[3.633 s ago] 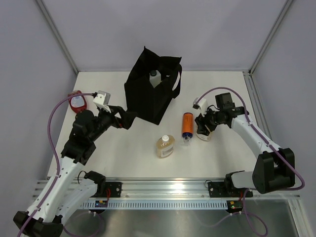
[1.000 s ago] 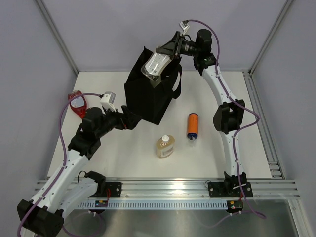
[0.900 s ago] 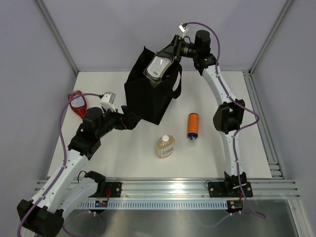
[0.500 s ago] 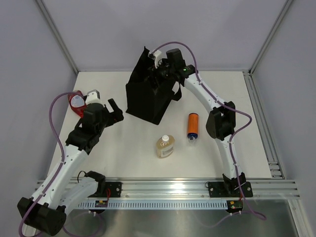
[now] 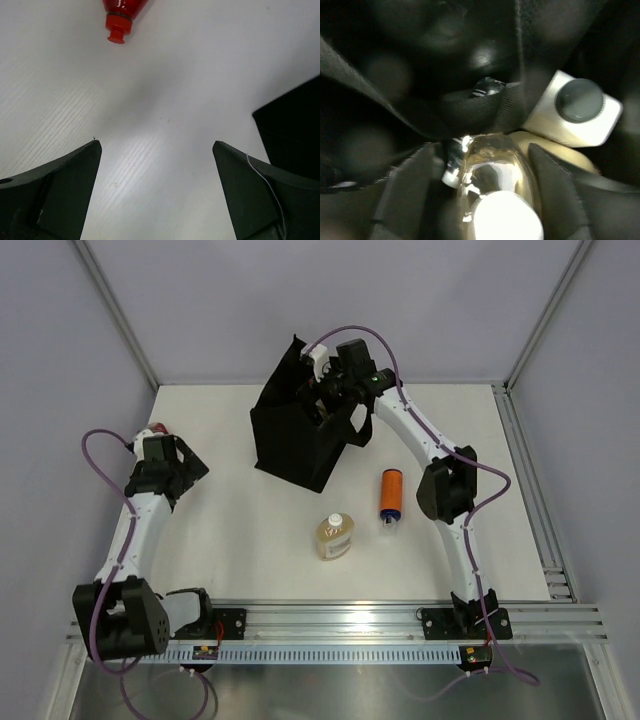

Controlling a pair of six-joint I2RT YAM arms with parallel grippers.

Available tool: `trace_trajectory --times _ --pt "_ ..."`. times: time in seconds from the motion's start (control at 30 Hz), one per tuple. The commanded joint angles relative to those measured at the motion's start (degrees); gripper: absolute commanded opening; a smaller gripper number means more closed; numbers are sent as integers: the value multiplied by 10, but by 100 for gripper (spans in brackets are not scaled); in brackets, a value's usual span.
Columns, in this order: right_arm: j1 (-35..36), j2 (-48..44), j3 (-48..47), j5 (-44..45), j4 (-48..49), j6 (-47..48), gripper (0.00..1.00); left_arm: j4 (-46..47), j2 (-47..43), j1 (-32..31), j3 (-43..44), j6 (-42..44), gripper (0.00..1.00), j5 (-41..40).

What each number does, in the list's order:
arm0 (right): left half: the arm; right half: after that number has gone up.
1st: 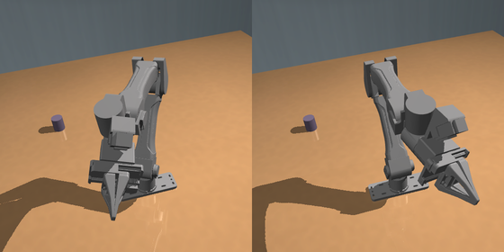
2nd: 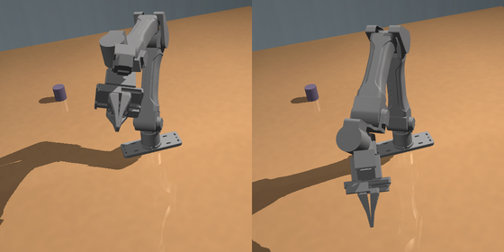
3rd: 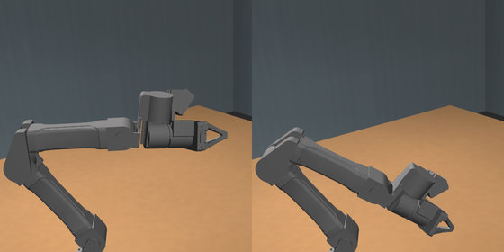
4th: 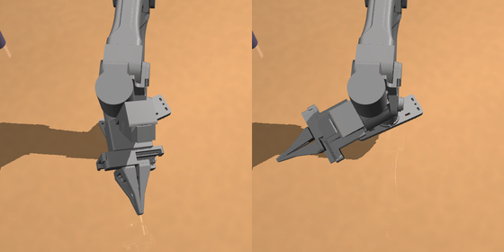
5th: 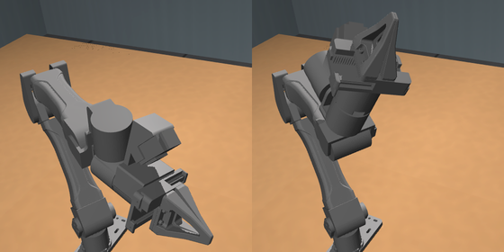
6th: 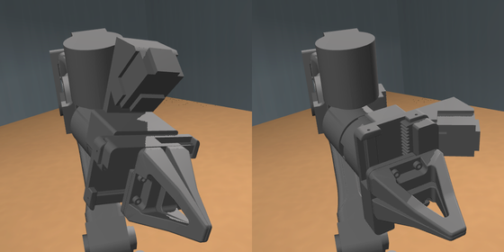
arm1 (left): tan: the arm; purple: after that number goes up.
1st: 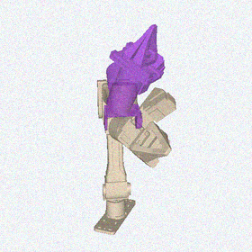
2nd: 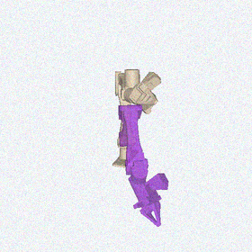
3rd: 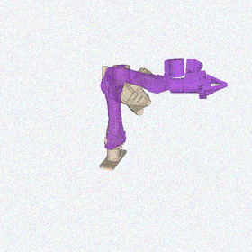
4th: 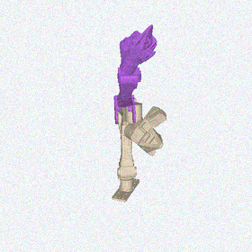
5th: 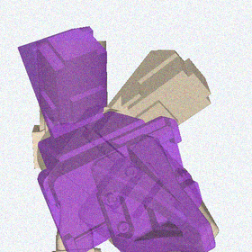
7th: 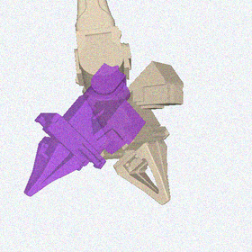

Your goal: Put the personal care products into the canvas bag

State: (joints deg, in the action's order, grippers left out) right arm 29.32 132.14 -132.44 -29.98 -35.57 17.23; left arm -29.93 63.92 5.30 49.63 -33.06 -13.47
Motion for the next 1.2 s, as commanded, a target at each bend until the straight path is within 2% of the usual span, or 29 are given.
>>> trace_trajectory --times 0.0,0.2,0.37,0.5,0.73,0.83,0.93,1.0,1.17 --pt "2 -28 -56 -12 -33 25 99 58 55 24 43 10 99 4" --pt "-1 -71 -89 -46 -87 28 99 77 167 67 123 58 99 -9" --pt "-26 -117 -103 -91 -113 18 100 74 220 101 177 82 99 5" --pt "-62 -154 -82 -161 -120 -1 100 76 253 119 204 81 99 7" --pt "-119 -283 96 -228 -97 31 100 135 311 135 226 97 99 37" --pt "-143 -326 174 -250 -97 58 99 187 308 137 206 116 99 49" --pt "-164 -355 245 -260 -110 86 99 184 309 136 200 130 99 53" --pt "-175 -369 270 -266 -114 97 99 188 306 135 178 128 99 37" --pt "-195 -378 323 -271 -122 105 99 293 278 134 91 78 99 17"
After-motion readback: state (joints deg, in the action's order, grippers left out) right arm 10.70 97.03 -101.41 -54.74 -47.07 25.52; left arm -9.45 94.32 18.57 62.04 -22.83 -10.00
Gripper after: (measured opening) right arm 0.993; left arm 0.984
